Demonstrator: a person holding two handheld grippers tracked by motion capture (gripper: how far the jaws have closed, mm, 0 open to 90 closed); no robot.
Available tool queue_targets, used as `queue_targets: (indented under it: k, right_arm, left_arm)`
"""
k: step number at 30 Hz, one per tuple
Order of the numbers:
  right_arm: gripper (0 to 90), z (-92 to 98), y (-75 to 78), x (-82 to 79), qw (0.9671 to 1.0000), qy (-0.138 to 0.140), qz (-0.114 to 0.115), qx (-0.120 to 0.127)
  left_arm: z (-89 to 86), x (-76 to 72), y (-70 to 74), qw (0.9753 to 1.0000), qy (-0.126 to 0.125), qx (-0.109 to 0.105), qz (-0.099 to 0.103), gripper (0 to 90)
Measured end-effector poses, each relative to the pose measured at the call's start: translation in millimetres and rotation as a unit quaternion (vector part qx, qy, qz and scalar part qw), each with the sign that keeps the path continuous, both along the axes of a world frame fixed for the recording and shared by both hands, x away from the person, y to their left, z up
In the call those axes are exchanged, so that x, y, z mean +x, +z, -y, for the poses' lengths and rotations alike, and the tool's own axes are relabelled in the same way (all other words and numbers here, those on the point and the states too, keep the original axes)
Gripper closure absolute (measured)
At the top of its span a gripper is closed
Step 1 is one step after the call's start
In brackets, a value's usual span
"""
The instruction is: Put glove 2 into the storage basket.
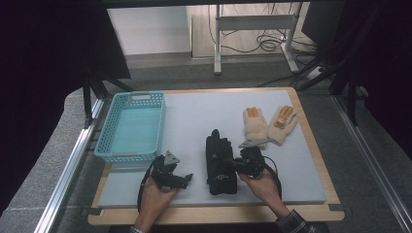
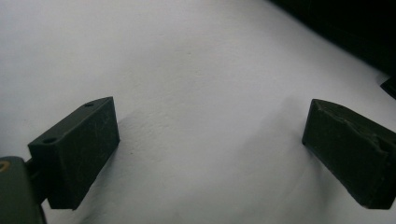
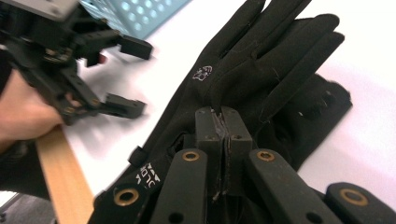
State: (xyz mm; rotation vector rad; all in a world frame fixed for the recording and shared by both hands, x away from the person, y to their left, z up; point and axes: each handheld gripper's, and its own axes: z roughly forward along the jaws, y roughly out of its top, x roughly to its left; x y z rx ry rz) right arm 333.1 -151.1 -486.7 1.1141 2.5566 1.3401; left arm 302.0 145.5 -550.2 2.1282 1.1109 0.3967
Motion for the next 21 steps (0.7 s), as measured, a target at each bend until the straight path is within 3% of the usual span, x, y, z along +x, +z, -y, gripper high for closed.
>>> queue_targets:
  k: [3, 6, 8, 9, 10, 14, 17, 21]
  right_arm:
    - [86.4, 1.4, -6.3, 2.3, 1.0000, -0.006, 0.001, -0.007]
    - [83.4, -0.7, -14.4, 3.4, 0.9995, -0.006, 0.009, -0.030]
    - [78.2, -1.6, -17.4, 4.0, 0.9992, -0.007, 0.012, -0.037]
    - [68.9, -1.6, -20.5, 5.6, 0.9988, -0.008, 0.020, -0.044]
    - [65.4, -0.6, -20.4, 6.5, 0.9987, -0.007, 0.025, -0.044]
    - [54.3, 9.9, -10.7, 8.4, 0.9968, -0.021, 0.055, -0.055]
    - [57.3, 22.6, -5.3, 9.0, 0.9954, -0.028, 0.067, -0.062]
    - [78.5, 38.5, -9.3, 4.1, 0.9956, -0.024, 0.058, -0.070]
  left_arm:
    - [0.0, 0.0, 0.0, 1.0000, 0.000, 0.000, 0.000, 4.1]
    - [-0.2, 0.1, 0.1, 1.0000, -0.001, 0.001, 0.000, 4.1]
    - [-0.2, 0.0, 0.1, 1.0000, -0.001, 0.001, 0.000, 4.1]
    - [-0.2, 0.0, 0.1, 1.0000, -0.001, 0.001, 0.000, 4.1]
    - [-0.2, 0.0, 0.1, 1.0000, -0.001, 0.002, 0.000, 4.1]
    - [0.0, 0.0, 0.0, 1.0000, 0.000, 0.000, 0.000, 4.1]
    - [0.0, 0.0, 0.0, 1.0000, 0.000, 0.000, 0.000, 4.1]
    - [-0.3, 0.1, 0.2, 1.0000, -0.002, 0.002, -0.001, 4.1]
